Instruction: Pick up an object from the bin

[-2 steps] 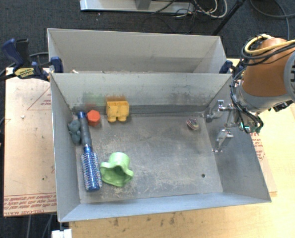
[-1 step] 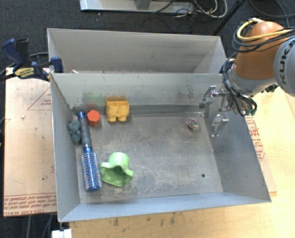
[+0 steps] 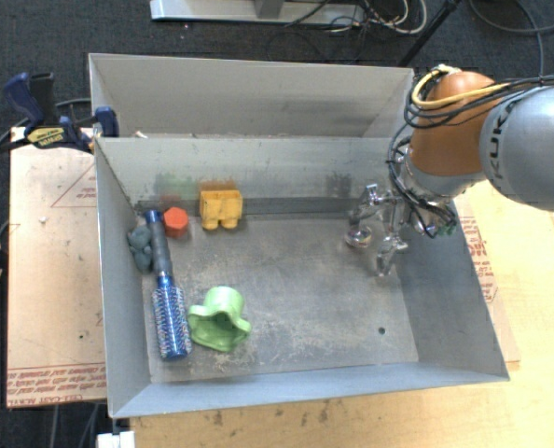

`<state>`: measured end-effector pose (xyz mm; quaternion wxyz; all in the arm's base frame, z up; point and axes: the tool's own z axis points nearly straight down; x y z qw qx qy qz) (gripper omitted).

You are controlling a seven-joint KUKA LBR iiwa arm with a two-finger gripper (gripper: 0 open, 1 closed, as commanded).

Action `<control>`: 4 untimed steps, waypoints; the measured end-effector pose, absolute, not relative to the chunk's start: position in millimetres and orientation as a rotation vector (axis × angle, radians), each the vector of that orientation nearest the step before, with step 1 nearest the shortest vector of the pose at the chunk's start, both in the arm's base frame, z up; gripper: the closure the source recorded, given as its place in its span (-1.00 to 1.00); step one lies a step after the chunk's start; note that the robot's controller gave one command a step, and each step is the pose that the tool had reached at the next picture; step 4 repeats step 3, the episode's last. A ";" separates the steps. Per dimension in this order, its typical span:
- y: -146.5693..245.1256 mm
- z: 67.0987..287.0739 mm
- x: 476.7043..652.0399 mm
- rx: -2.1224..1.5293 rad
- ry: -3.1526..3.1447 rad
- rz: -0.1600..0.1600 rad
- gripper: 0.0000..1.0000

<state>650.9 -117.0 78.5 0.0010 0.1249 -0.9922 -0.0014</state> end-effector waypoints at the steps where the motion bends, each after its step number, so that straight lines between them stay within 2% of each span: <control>1: -117.7 81.3 652.2 0.393 -3.119 -0.001 1.00; 2: -83.6 197.6 636.4 1.030 -2.975 0.003 1.00; 3: -77.1 233.4 636.7 0.997 -2.988 0.002 1.00; 4: -77.1 233.4 636.7 0.997 -2.988 0.002 1.00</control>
Offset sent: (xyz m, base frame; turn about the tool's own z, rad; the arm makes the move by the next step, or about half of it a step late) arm 0.0000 0.0000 0.0000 0.0000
